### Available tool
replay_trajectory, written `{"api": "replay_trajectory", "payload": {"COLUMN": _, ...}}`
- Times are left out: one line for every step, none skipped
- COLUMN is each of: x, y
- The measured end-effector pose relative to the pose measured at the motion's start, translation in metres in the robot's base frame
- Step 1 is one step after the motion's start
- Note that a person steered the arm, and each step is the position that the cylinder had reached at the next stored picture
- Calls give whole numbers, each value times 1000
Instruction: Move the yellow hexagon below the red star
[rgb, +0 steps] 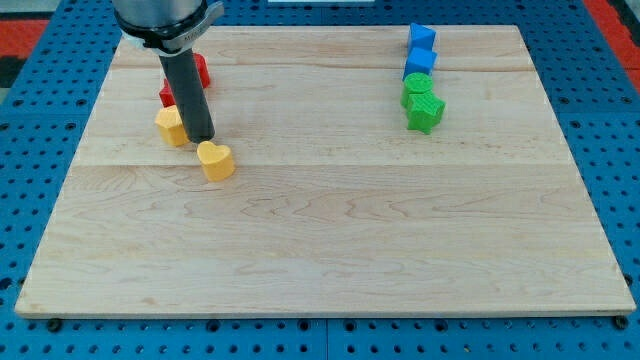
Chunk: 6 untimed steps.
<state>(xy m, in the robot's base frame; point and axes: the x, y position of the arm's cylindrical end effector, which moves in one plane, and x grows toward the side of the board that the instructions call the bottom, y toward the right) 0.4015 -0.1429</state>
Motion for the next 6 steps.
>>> {"api": "replay_trajectory", "payload": {"x": 0, "y": 1}}
{"api": "replay_trajectory", "payload": {"x": 9, "y": 56}}
{"api": "replay_trajectory", "payload": {"x": 62, "y": 98}}
{"api": "replay_trajectory", "payload": {"x": 73, "y": 84}}
{"api": "replay_trajectory", "payload": {"x": 73, "y": 83}}
{"api": "replay_trajectory", "payload": {"x": 72, "y": 71}}
